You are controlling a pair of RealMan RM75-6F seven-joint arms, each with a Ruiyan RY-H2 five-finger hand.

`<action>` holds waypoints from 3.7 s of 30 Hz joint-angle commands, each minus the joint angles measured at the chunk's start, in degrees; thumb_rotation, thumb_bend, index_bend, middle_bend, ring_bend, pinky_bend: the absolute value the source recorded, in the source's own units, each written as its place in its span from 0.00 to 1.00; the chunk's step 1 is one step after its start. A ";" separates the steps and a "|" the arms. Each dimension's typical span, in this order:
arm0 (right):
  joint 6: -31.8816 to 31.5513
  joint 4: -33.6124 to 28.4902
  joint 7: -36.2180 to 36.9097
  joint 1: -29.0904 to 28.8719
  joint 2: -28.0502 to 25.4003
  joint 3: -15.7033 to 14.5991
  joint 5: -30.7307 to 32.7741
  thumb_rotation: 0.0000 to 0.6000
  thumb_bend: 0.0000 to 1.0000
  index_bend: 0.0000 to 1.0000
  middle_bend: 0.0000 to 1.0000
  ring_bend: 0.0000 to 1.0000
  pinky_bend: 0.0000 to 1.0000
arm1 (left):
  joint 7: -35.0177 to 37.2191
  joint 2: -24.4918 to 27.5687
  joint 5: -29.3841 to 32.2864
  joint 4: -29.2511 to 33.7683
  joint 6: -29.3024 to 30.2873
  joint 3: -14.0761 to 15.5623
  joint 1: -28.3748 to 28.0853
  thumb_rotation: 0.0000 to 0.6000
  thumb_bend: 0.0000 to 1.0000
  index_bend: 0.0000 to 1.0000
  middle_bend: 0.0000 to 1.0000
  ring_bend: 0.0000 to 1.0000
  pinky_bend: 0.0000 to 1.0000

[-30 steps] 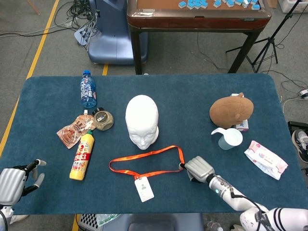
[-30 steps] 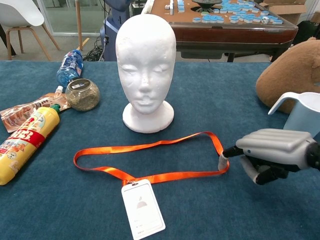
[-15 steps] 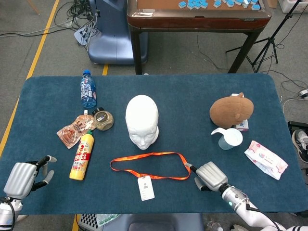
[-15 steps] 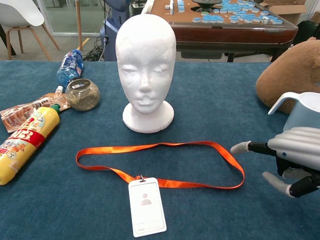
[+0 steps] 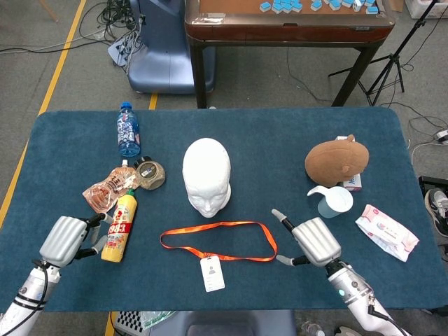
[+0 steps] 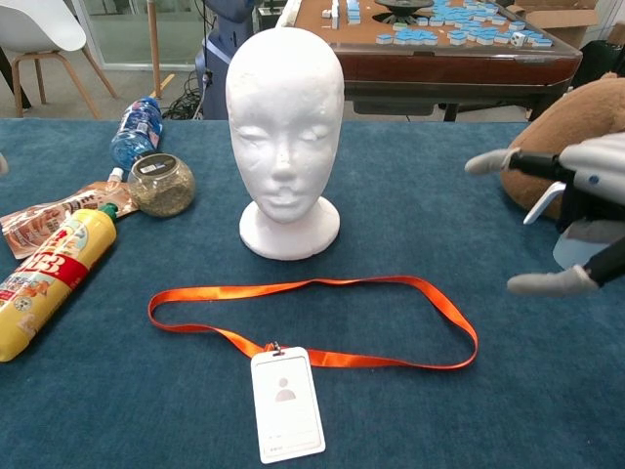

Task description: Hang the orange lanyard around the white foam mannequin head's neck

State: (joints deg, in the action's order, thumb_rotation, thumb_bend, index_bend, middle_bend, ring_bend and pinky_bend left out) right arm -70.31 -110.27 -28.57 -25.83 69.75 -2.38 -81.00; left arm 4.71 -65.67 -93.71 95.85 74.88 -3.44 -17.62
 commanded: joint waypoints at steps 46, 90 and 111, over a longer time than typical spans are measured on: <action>0.43 -0.18 4.47 4.97 -5.69 2.30 0.81 0.63 0.17 0.00 1.00 1.00 1.00 | -31.71 -20.62 45.63 -5.58 -29.22 -2.56 -28.83 1.00 0.33 0.40 0.82 0.85 0.93; 2.58 2.32 6.93 6.26 -5.65 2.72 1.67 0.64 0.17 0.00 1.00 1.00 1.00 | -30.53 -27.04 46.53 -9.33 -23.74 -1.36 -30.65 1.00 0.32 0.62 0.86 0.88 0.96; 10.88 10.82 -3.82 -3.00 10.90 8.68 15.27 1.00 0.17 0.30 1.00 1.00 1.00 | -28.50 -26.57 42.75 -7.59 -22.74 -1.51 -29.18 1.00 0.32 0.62 0.86 0.88 0.96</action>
State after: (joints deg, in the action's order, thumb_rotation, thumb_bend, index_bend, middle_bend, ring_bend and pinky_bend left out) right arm -60.12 -100.74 -31.43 -27.71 79.17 5.42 -67.05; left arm -23.84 -92.27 -50.92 88.26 52.10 -4.95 -46.85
